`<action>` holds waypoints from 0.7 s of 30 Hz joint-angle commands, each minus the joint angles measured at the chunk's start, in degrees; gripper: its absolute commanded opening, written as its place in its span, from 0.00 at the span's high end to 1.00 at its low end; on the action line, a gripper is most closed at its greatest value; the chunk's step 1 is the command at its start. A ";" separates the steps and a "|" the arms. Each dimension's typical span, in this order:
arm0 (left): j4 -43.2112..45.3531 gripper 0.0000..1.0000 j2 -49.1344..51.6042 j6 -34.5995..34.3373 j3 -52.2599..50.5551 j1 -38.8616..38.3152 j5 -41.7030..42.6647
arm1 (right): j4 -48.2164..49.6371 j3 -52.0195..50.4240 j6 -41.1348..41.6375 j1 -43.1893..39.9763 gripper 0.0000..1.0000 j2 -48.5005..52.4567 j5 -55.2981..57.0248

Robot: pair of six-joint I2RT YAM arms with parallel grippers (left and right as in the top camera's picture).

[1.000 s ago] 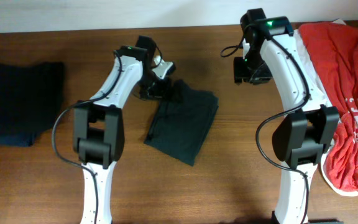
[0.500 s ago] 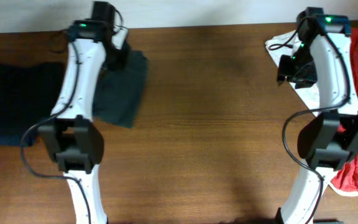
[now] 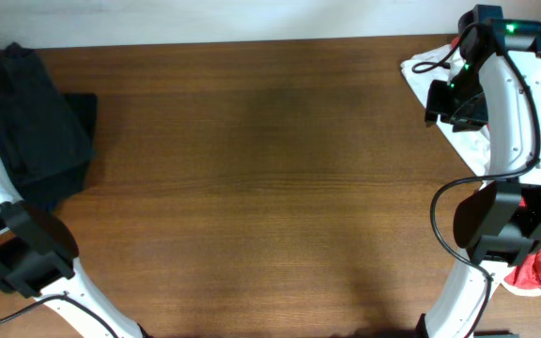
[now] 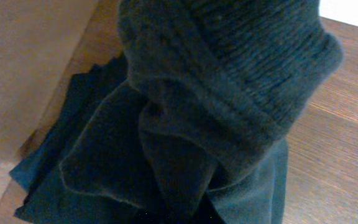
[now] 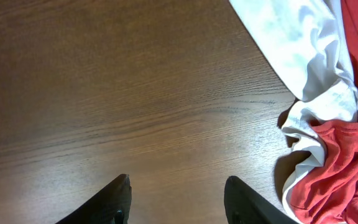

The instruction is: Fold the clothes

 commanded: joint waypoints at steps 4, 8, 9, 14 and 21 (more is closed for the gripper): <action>5.49 1.00 -1.66 2.75 1.05 5.68 0.35 | -0.42 1.07 0.00 -0.35 0.48 -1.73 0.90; 4.74 0.01 -0.70 2.64 1.05 6.19 0.35 | -0.42 1.07 0.00 -0.35 0.25 -1.70 0.63; 4.83 0.01 -0.72 2.64 1.07 6.19 0.00 | -0.42 1.07 -0.02 -0.24 0.21 -1.70 0.66; 3.67 0.01 -2.25 1.77 1.07 2.16 8.72 | -0.81 1.07 -3.72 -0.24 0.18 -1.70 -6.12; -25.68 0.01 -2.29 -6.25 1.05 -18.71 9.75 | -6.40 0.04 -8.00 0.20 0.12 -3.67 -12.92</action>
